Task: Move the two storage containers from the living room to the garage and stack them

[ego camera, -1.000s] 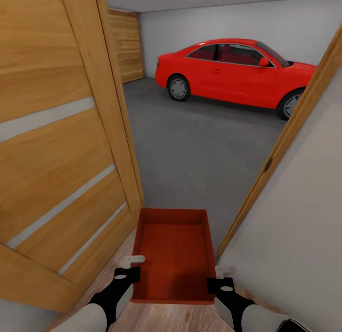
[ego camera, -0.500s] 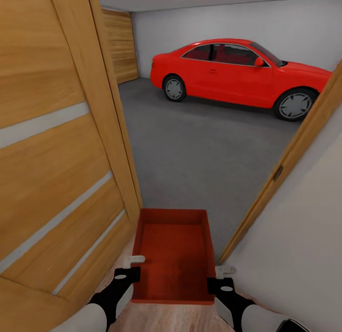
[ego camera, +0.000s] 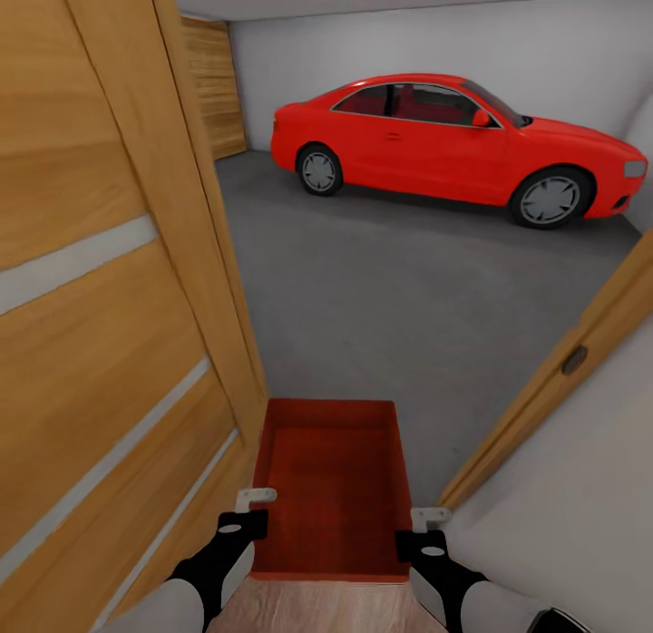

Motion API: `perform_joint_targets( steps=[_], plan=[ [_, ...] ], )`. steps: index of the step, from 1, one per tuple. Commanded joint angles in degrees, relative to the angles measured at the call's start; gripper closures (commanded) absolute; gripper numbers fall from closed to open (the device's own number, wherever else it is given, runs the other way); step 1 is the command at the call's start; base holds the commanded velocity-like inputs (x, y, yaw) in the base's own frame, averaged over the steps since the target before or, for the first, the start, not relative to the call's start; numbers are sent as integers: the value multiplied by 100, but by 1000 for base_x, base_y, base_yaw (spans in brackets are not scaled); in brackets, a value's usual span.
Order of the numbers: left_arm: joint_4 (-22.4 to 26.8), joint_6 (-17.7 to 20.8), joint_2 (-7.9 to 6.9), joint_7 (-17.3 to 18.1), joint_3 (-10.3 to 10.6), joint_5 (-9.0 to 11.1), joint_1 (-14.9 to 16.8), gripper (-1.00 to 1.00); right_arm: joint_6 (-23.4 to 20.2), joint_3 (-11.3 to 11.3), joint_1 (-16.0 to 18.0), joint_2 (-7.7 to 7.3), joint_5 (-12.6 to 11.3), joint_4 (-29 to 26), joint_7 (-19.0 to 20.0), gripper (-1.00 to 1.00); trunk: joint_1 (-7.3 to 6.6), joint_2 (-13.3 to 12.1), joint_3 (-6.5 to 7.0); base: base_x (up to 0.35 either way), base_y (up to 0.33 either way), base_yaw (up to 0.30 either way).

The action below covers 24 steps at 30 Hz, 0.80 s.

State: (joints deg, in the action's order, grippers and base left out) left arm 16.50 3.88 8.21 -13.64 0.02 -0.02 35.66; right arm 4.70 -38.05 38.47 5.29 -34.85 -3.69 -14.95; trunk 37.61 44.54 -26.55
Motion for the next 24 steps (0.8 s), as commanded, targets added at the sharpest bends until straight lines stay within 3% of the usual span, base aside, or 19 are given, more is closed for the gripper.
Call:
perform_joint_targets(
  steps=[1,7,24],
  plan=[
    [300,43,-3,-33,-132,-91,2,100,22,8,2,1,-101,184,-8,100,4,4,-6,285,213,-279],
    [305,43,-3,-33,-131,-93,2,100,22,8,2,0,-101,184,-8,100,4,4,-6,192,110,-282],
    [310,43,-3,-33,-125,-93,2,100,22,8,2,-2,-103,184,-8,100,4,4,-6,6,2,-278]
  ],
)
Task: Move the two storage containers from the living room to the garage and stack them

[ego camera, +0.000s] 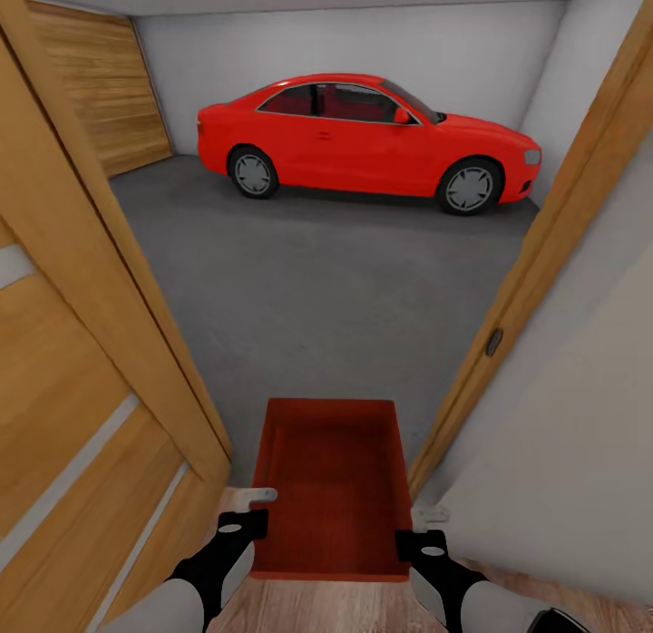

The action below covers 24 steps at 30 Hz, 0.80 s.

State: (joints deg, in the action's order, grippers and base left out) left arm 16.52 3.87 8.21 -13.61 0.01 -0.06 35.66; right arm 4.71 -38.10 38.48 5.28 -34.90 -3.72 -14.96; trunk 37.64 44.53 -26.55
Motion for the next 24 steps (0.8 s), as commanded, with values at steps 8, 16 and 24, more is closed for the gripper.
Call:
perform_joint_targets(
  steps=[8,16,24],
  plan=[
    [303,47,-3,-36,-132,-84,2,100,15,13,2,0,-96,194,-3,100,1,5,-6,198,172,-61],
    [307,44,-3,-36,-128,-87,2,100,21,13,2,0,-96,195,-6,100,1,5,-6,245,218,-1],
    [308,39,-3,-36,-124,-90,2,100,21,13,2,1,-104,194,-6,100,1,5,-6,96,79,-130]
  ],
)
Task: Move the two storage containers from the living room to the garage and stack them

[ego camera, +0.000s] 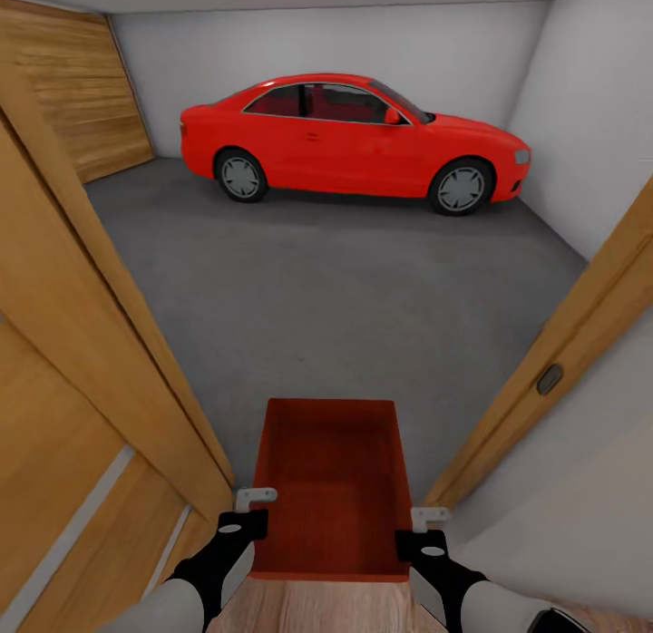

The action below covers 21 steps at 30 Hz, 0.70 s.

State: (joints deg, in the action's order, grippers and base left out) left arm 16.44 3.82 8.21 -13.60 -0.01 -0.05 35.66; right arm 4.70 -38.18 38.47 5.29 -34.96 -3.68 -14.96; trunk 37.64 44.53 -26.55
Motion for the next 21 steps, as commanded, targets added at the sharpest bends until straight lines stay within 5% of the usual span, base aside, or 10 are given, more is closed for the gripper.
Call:
perform_joint_targets(
  steps=[1,13,21],
  plan=[
    [316,44,-3,-37,-122,-91,2,100,22,21,2,-1,-98,191,-7,100,1,5,-6,3,2,-238],
    [316,43,-3,-37,-122,-91,2,100,22,21,2,-1,-99,186,-7,100,1,5,-6,0,0,-240],
    [315,53,-3,-27,-131,-83,2,100,22,21,2,-1,-99,186,-7,100,1,5,-6,214,185,-16]
  ],
)
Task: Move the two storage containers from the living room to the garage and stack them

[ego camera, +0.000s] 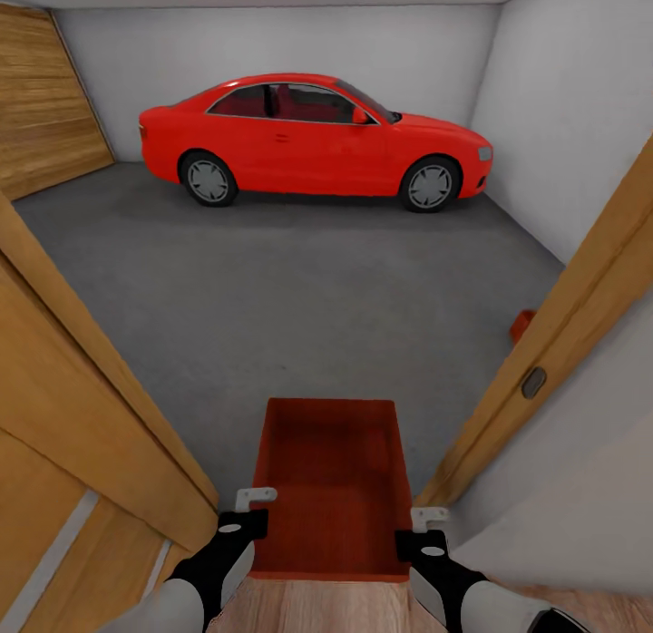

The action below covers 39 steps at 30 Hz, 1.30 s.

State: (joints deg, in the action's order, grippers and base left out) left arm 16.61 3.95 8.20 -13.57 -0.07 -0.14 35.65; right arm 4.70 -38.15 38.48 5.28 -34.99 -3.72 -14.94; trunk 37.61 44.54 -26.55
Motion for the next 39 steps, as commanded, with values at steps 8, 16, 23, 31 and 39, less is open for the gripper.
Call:
perform_joint_targets(
  steps=[8,16,23,31,39],
  plan=[
    [299,36,-3,-31,-125,-80,4,100,21,18,1,-1,-95,191,-9,100,3,4,-6,245,212,0],
    [299,33,-3,-33,-116,-83,4,100,18,18,1,-1,-95,192,-9,100,3,4,-6,75,49,0],
    [299,33,-3,-36,-116,-82,4,100,16,18,1,-1,-95,189,-9,100,3,4,-6,1,0,0],
    [299,34,-3,-38,-116,-83,4,100,19,18,1,-1,-95,188,-9,100,3,4,-6,0,0,0],
    [305,36,-3,-40,-116,-83,4,100,14,19,1,-4,-95,193,-9,100,3,4,-6,2,0,0]
  ],
)
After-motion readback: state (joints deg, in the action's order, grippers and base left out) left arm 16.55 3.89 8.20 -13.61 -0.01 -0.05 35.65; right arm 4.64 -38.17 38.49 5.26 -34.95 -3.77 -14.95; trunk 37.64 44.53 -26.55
